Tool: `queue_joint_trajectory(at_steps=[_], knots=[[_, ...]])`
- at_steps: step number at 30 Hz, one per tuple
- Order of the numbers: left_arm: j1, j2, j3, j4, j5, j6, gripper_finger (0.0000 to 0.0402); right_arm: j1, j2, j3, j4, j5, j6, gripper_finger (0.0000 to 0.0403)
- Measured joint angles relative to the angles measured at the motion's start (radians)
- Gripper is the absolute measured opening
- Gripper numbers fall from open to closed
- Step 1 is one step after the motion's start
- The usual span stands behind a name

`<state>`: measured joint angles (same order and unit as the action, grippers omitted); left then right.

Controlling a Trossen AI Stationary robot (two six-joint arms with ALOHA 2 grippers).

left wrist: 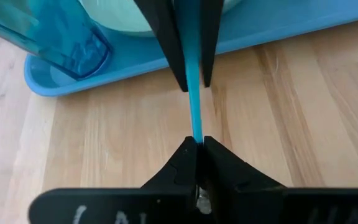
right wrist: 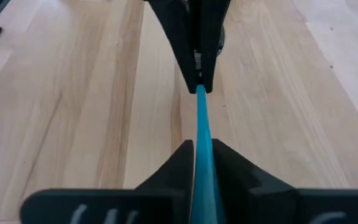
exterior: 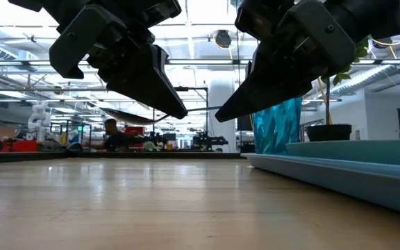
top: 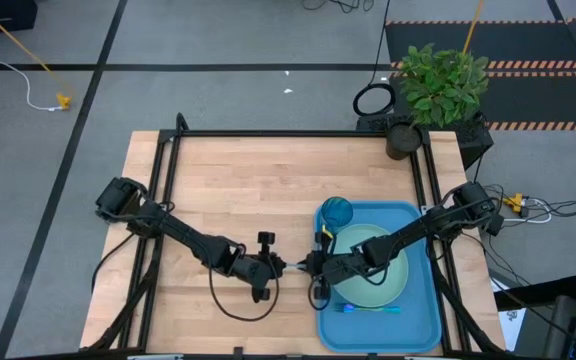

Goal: Pick and place plate/cup/fork/spoon on tray
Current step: Put the blue spoon on the blue serving tray to the left of the blue fork

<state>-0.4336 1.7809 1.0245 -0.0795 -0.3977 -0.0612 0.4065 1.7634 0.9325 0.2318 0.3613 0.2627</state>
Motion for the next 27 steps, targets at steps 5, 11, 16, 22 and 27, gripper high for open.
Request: queue_joint_trajectory(at_steps=[5, 11, 16, 22, 27], knots=[[0.001, -0.002, 0.002, 0.018, 0.019, -0.003, 0.0010, 0.000, 0.000, 0.001, 0.004, 0.000, -0.011, 0.0021], [-0.001, -0.002, 0.001, 0.036, 0.037, -0.041, 0.0057, 0.000, 0.000, 0.001, 0.000, -0.007, -0.014, 0.0031], [-0.002, -0.002, 0.001, 0.038, 0.039, -0.045, 0.0095, 0.001, 0.001, 0.001, -0.004, -0.024, -0.013, 0.0003], [-0.002, -0.024, 0.000, 0.032, 0.038, -0.046, 0.0116, 0.003, 0.001, 0.001, -0.018, -0.050, 0.014, 0.0000], [-0.001, -0.043, 0.000, 0.020, 0.032, -0.044, 0.0119, 0.010, 0.001, 0.000, -0.040, -0.052, 0.044, 0.0000]])
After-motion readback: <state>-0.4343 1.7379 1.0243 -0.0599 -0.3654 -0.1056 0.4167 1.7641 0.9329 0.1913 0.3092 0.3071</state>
